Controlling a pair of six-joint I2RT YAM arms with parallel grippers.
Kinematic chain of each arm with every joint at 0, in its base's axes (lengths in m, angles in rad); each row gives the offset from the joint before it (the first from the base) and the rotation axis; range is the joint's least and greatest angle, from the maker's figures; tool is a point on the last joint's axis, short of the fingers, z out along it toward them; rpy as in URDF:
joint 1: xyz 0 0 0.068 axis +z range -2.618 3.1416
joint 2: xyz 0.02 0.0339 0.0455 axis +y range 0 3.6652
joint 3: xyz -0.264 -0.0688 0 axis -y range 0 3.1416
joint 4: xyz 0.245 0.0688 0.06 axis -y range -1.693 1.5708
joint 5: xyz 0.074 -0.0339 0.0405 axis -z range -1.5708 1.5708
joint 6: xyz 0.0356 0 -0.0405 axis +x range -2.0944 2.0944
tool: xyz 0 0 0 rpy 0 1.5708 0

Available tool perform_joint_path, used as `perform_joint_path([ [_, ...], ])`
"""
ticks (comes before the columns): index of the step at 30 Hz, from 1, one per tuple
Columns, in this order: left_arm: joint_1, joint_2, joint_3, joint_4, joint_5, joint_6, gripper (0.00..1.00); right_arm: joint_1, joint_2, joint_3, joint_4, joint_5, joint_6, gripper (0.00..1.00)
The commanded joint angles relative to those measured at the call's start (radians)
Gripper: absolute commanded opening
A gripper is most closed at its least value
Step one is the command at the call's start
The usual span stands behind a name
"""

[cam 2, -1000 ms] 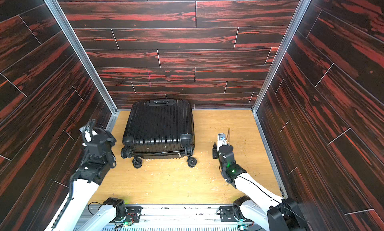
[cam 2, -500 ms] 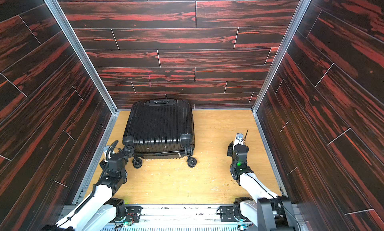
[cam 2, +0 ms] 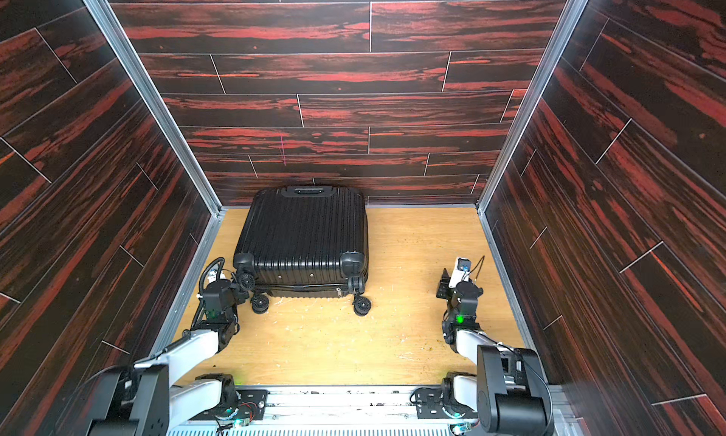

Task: Close the suitcase zippers
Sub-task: Reset both arms

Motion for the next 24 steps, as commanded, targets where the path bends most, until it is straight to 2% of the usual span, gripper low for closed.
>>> perform_joint_path([
  [1,-0.003,0.050,0.015,0.177,0.164,0.021,0.87,-0.023,0.045,-0.017,0.178,-0.087,0.019,0.49],
  [6,0.011,0.143,0.035,0.283,0.199,0.005,0.87,-0.039,0.159,-0.064,0.416,-0.115,0.012,0.52],
  [13,0.020,0.380,0.018,0.573,0.215,-0.004,0.88,-0.048,0.295,-0.061,0.534,-0.158,0.005,0.55],
  [14,0.020,0.381,0.032,0.543,0.210,-0.003,0.88,-0.047,0.317,-0.058,0.562,-0.158,0.007,0.57],
  [16,0.019,0.345,0.091,0.367,0.154,-0.024,0.89,-0.048,0.293,-0.031,0.468,-0.149,0.004,0.60],
  [17,0.019,0.325,0.134,0.243,0.120,-0.040,0.94,-0.048,0.300,-0.012,0.449,-0.153,0.004,0.61],
  [18,0.016,0.338,0.127,0.279,0.123,-0.028,1.00,-0.048,0.300,0.014,0.400,-0.157,0.005,0.64],
  [20,0.015,0.360,0.109,0.357,0.124,-0.026,1.00,-0.048,0.295,0.071,0.280,-0.149,0.007,0.70],
  [21,0.015,0.361,0.109,0.357,0.125,-0.023,1.00,-0.047,0.298,0.100,0.228,-0.150,0.006,0.77],
  [22,0.014,0.355,0.114,0.340,0.126,-0.024,1.00,-0.047,0.295,0.096,0.232,-0.147,0.001,0.97],
  [24,0.014,0.330,0.138,0.245,0.129,-0.028,1.00,-0.047,0.296,0.095,0.234,-0.146,0.004,0.99],
])
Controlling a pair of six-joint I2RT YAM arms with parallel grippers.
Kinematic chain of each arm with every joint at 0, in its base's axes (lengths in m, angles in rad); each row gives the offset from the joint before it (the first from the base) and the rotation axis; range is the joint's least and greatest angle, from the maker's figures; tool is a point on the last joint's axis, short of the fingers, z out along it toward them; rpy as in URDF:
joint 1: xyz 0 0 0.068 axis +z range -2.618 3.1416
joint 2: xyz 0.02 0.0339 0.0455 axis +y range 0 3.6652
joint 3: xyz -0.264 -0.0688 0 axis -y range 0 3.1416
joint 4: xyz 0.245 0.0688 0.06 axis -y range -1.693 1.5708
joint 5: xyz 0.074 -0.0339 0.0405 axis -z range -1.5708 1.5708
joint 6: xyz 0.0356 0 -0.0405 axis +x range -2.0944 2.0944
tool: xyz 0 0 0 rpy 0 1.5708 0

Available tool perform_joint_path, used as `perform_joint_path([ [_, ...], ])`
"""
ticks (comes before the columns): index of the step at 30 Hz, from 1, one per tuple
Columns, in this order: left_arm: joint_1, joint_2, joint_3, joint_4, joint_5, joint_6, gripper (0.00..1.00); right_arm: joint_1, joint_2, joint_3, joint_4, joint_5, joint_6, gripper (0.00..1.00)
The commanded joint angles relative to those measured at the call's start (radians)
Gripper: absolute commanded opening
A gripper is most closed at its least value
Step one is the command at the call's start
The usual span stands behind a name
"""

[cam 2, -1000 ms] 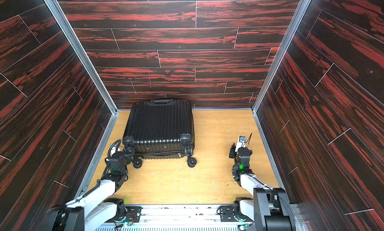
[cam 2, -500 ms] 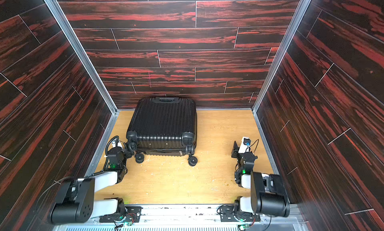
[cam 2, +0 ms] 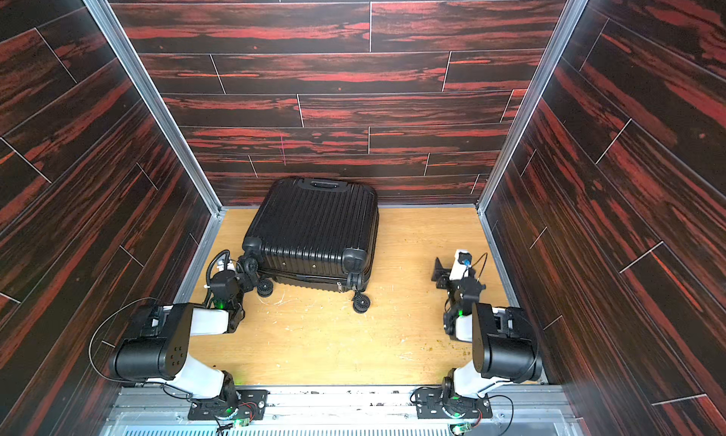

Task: Close the suitcase zippers
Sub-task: Reset both arms

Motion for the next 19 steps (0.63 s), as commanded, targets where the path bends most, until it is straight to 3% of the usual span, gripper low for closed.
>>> perform_joint_path([
  [1,-0.009,-0.031,0.034,-0.046,0.009,-0.007,1.00,-0.003,0.012,0.005,-0.076,-0.002,-0.003,0.99],
  [17,-0.009,-0.031,0.034,-0.047,0.016,-0.004,1.00,-0.001,0.012,0.007,-0.076,-0.002,-0.003,0.99],
  [19,-0.009,-0.029,0.042,-0.054,0.070,0.020,1.00,0.000,0.012,0.007,-0.077,-0.002,-0.003,0.99],
])
